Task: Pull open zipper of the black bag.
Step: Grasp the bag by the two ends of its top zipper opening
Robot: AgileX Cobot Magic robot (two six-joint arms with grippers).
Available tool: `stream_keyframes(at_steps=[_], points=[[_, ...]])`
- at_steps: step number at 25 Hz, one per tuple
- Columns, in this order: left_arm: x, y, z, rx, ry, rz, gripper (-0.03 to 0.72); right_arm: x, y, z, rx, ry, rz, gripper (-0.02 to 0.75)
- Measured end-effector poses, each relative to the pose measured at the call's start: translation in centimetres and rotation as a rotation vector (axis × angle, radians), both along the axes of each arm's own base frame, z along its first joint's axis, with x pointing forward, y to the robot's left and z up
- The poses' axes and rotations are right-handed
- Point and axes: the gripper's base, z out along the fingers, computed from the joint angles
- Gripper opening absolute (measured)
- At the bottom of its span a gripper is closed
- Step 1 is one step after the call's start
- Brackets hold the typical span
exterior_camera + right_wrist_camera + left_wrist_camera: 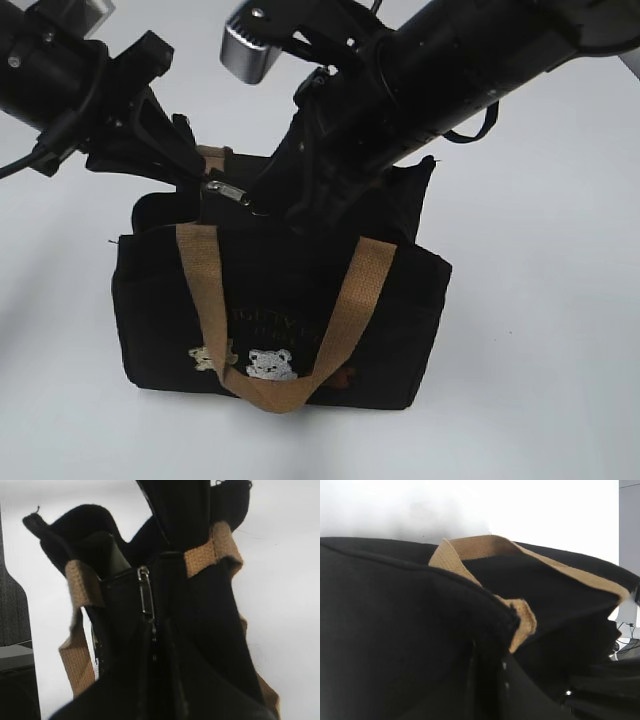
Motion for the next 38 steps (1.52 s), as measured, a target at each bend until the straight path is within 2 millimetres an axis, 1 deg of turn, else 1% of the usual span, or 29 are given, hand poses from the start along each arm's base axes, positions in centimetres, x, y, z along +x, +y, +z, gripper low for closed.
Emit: stream_keyframes(at_steps=[9, 12, 14, 17, 19, 22, 24, 27, 30, 32, 38], points=[[0.0, 0.0, 0.0, -0.007, 0.005, 0.0, 0.023, -0.2, -0.1, 0.5, 0.007, -0.01, 0.003, 0.036], [0.0, 0.0, 0.0, -0.007, 0.005, 0.0, 0.023, -0.3, -0.1, 0.4, 0.004, -0.001, 0.007, 0.071], [0.0, 0.0, 0.0, 0.003, 0.0, -0.001, 0.023, -0.3, -0.1, 0.2, -0.004, 0.015, 0.017, 0.111], [0.0, 0.1, -0.1, 0.011, -0.003, -0.003, 0.023, -0.4, -0.1, 0.1, -0.008, 0.027, 0.025, 0.122], [0.0, 0.1, -0.1, 0.011, -0.003, -0.003, 0.023, -0.4, -0.1, 0.1, -0.008, 0.027, 0.025, 0.106], [0.0, 0.1, -0.1, 0.013, -0.004, -0.003, 0.022, -0.4, -0.1, 0.1, -0.008, 0.028, 0.025, 0.026], [0.1, 0.1, -0.1, 0.015, -0.008, -0.001, 0.022, -0.5, -0.1, 0.1, -0.009, 0.031, 0.028, -0.001], [0.1, 0.2, -0.1, 0.016, -0.013, 0.005, 0.022, -0.8, -0.3, 0.7, -0.01, 0.021, 0.041, -0.001], [0.1, 0.2, -0.1, 0.015, -0.013, 0.006, 0.022, -1.3, -0.9, 1.8, -0.027, -0.019, 0.036, -0.001], [0.1, 0.2, -0.1, 0.015, -0.013, 0.006, 0.022, -1.6, -1.6, 2.4, -0.057, -0.032, 0.015, -0.001], [0.2, 0.2, -0.1, 0.014, -0.016, 0.009, 0.022, -2.3, -3.9, 3.3, -0.214, -0.019, -0.102, -0.001]])
